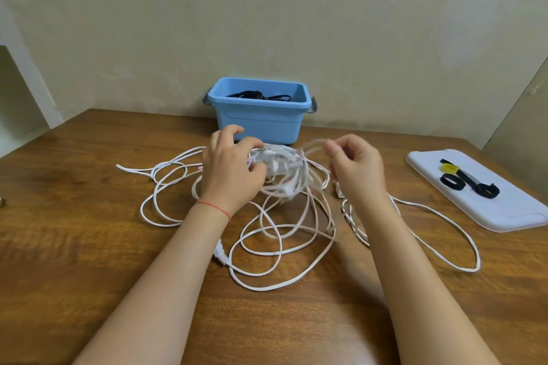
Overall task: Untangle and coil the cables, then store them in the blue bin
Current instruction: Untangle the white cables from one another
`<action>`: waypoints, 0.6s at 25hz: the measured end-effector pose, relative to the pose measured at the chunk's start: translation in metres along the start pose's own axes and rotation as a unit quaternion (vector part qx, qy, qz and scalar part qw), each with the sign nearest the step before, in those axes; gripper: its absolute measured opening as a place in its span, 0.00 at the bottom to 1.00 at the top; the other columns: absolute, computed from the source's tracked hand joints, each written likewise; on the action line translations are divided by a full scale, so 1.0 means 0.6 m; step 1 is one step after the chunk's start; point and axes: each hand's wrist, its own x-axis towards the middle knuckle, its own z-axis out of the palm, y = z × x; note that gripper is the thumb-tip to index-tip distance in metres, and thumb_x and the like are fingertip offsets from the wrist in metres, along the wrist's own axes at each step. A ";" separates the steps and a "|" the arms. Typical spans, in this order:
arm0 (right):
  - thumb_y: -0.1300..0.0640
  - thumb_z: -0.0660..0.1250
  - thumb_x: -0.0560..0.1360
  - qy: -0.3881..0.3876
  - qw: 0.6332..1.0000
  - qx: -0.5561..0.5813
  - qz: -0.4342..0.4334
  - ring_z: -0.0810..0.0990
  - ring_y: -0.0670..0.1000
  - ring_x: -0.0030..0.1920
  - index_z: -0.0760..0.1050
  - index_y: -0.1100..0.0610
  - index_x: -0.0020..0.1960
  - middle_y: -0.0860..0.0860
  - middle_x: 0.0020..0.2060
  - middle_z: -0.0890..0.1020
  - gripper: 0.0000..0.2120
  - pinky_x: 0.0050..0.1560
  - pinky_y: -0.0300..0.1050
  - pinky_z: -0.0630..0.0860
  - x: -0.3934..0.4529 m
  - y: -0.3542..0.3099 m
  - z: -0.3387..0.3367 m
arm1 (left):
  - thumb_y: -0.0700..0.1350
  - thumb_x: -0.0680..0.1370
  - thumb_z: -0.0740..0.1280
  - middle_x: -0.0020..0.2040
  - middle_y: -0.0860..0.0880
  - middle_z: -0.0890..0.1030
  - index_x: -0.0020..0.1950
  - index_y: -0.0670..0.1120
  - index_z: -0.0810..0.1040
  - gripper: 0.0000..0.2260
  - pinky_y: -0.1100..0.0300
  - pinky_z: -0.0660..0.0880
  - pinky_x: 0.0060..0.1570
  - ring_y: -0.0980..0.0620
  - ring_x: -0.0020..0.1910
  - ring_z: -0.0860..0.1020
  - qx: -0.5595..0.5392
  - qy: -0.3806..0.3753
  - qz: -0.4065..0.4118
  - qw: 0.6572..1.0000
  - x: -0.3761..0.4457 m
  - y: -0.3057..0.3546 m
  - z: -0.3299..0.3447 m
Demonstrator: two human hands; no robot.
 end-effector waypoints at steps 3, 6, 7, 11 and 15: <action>0.54 0.65 0.80 -0.126 0.984 -0.117 0.053 0.74 0.47 0.31 0.80 0.55 0.44 0.49 0.30 0.78 0.09 0.34 0.42 0.69 -0.005 0.007 0.015 | 0.39 0.73 0.69 0.45 0.50 0.79 0.45 0.47 0.84 0.05 0.55 0.76 0.47 0.53 0.45 0.76 -0.123 -0.004 0.083 0.989 -0.003 0.017 0.000; 0.59 0.61 0.80 -0.167 0.970 -0.160 0.078 0.72 0.46 0.31 0.81 0.53 0.50 0.48 0.33 0.79 0.10 0.32 0.40 0.67 -0.008 0.008 0.018 | 0.47 0.74 0.71 0.49 0.56 0.79 0.56 0.53 0.81 0.11 0.56 0.77 0.52 0.56 0.50 0.76 -0.089 -0.218 0.065 0.970 -0.010 0.026 0.010; 0.59 0.60 0.79 -0.174 0.968 -0.164 0.083 0.73 0.47 0.33 0.81 0.54 0.51 0.50 0.35 0.80 0.10 0.32 0.41 0.68 -0.008 0.007 0.018 | 0.51 0.74 0.72 0.52 0.57 0.78 0.61 0.56 0.78 0.15 0.55 0.76 0.56 0.55 0.55 0.74 -0.051 -0.262 0.059 0.962 -0.010 0.022 0.014; 0.49 0.69 0.76 -0.219 0.944 -0.234 0.072 0.79 0.49 0.37 0.79 0.52 0.52 0.50 0.38 0.81 0.08 0.34 0.43 0.73 -0.012 0.010 0.025 | 0.60 0.73 0.72 0.58 0.57 0.77 0.65 0.65 0.70 0.22 0.46 0.70 0.65 0.53 0.63 0.71 -0.015 -0.320 0.002 0.947 -0.010 0.016 0.015; 0.43 0.72 0.74 -0.269 0.917 -0.272 0.114 0.81 0.49 0.37 0.82 0.53 0.47 0.52 0.38 0.84 0.13 0.36 0.46 0.78 -0.009 0.014 0.028 | 0.54 0.72 0.75 0.58 0.59 0.75 0.65 0.61 0.68 0.26 0.50 0.69 0.67 0.55 0.64 0.70 -0.072 -0.401 -0.027 0.913 -0.005 0.011 0.000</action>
